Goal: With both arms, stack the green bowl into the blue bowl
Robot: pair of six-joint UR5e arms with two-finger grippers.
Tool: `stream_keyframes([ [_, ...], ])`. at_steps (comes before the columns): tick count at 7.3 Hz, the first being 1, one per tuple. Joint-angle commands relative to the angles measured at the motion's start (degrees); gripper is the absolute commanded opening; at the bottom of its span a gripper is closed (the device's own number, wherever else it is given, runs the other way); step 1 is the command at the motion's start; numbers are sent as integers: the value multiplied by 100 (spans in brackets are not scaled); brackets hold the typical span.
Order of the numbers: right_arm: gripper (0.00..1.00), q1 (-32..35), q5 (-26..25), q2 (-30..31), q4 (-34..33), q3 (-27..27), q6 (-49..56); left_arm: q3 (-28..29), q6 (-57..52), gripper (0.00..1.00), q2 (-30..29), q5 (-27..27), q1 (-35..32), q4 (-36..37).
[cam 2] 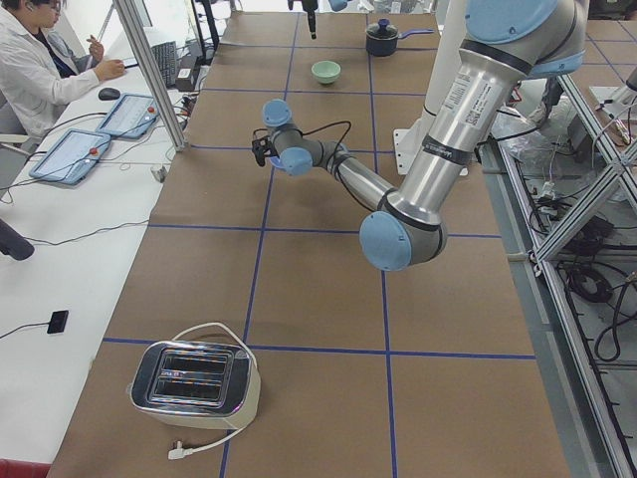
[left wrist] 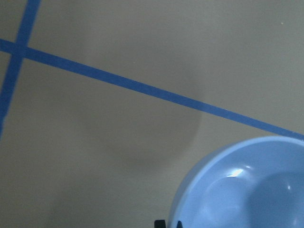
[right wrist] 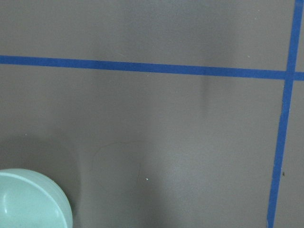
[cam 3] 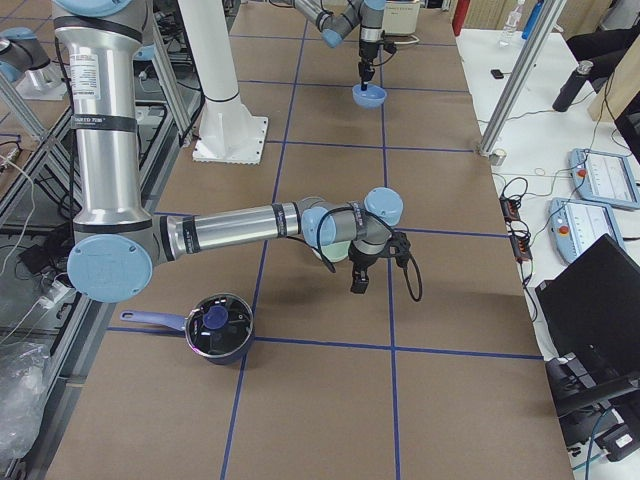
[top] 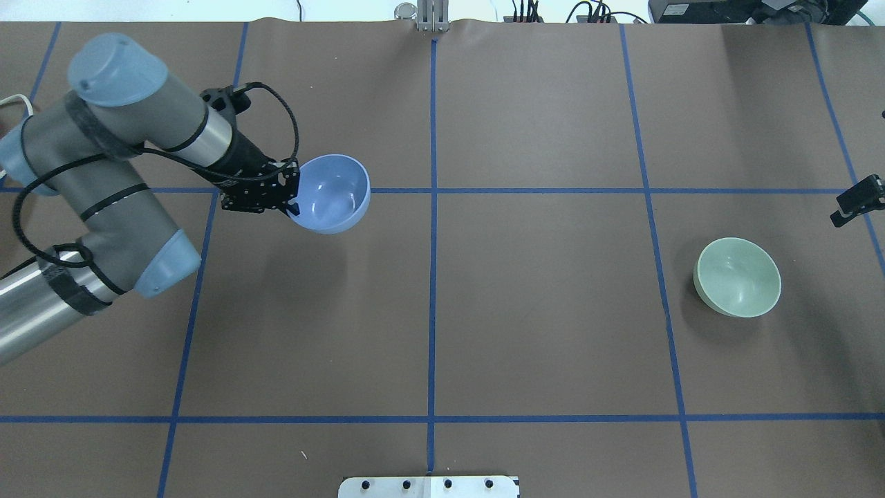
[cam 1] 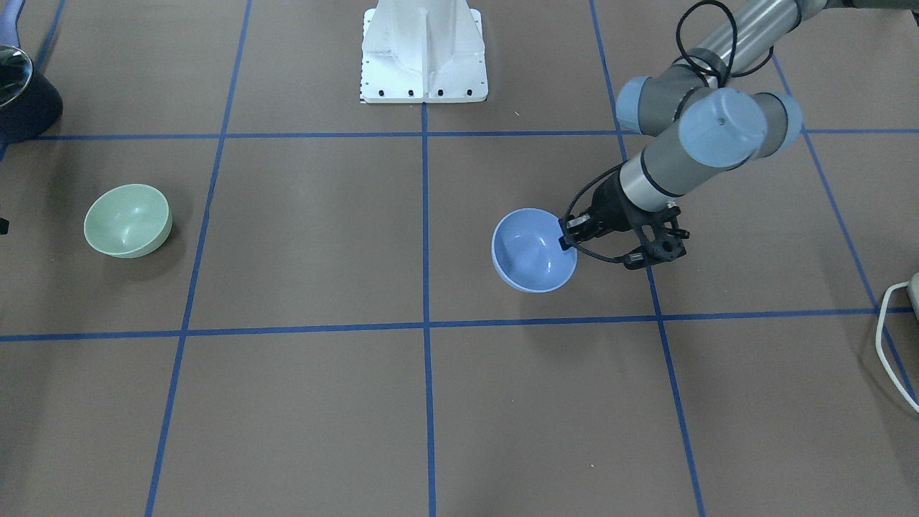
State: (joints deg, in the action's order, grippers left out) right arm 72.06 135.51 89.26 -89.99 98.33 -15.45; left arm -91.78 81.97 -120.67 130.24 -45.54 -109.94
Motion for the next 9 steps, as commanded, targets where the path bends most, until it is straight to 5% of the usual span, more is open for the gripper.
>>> stream_keyframes([
  [1, 100, -17, 1, -31, 8, 11, -10, -7, 38, 13, -570, -551, 526, 772],
  [9, 100, -70, 125, -58, 8, 55, -10, 925, 30, 17, -1151, -1194, 1117, 227],
])
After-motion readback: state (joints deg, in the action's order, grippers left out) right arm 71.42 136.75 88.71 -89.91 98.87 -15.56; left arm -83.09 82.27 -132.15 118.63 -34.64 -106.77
